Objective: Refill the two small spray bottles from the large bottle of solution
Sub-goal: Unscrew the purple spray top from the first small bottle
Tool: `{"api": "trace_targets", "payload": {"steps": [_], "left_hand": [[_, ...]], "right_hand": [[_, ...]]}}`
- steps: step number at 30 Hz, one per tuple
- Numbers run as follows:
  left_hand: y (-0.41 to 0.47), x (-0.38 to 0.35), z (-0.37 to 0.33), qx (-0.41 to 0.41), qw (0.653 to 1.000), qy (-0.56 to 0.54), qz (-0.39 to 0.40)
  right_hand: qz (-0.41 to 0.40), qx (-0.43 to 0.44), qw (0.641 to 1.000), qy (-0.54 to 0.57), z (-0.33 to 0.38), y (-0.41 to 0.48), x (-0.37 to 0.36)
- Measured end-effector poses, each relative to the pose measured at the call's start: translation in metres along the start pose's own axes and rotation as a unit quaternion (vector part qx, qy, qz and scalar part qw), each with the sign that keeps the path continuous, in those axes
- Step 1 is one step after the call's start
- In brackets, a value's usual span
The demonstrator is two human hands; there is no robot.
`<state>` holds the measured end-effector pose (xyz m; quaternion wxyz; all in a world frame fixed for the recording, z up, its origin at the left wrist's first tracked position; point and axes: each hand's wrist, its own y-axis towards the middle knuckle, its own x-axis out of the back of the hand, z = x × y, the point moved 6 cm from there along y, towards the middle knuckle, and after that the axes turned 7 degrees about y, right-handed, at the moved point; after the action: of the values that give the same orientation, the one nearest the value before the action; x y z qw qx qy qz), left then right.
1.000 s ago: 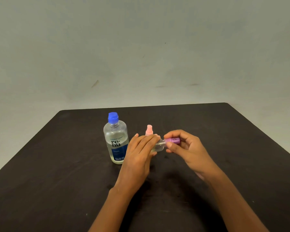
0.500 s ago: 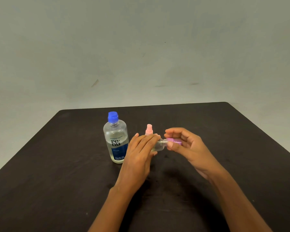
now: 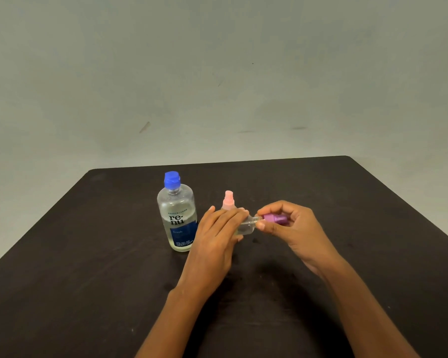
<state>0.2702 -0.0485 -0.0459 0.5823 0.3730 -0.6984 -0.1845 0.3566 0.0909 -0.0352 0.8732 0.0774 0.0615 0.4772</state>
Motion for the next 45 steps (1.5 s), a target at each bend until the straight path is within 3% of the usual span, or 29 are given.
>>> {"api": "trace_targets", "payload": {"steps": [6, 11, 16, 18, 22, 28, 35, 45], "left_hand": [[0.0, 0.002, 0.002, 0.017, 1.0, 0.002, -0.014], [-0.001, 0.01, 0.003, 0.049, 0.998, 0.002, -0.051], [-0.001, 0.016, 0.002, 0.089, 0.992, -0.043, -0.074], [0.0, 0.019, 0.0, 0.102, 0.989, -0.061, -0.083], [-0.001, 0.021, -0.001, 0.117, 0.987, -0.062, -0.092], [-0.003, 0.021, -0.003, 0.142, 0.981, -0.053, -0.118], [-0.009, 0.009, 0.002, 0.218, 0.964, -0.12, -0.091], [-0.001, -0.011, -0.008, 0.251, 0.951, -0.175, -0.036]], "right_hand": [[0.054, -0.037, 0.995, 0.074, 0.001, -0.001, 0.006], [-0.018, -0.047, 0.981, 0.186, 0.002, 0.003, 0.037], [-0.13, -0.052, 0.969, 0.206, -0.011, 0.006, 0.069], [-0.198, -0.052, 0.966, 0.159, -0.019, 0.007, 0.079], [-0.303, -0.025, 0.951, -0.061, -0.025, 0.004, 0.091], [-0.334, 0.02, 0.91, -0.246, -0.025, 0.005, 0.096], [-0.303, -0.024, 0.886, -0.351, -0.045, 0.013, 0.095], [-0.27, -0.094, 0.892, -0.349, -0.055, 0.018, 0.099]]}}
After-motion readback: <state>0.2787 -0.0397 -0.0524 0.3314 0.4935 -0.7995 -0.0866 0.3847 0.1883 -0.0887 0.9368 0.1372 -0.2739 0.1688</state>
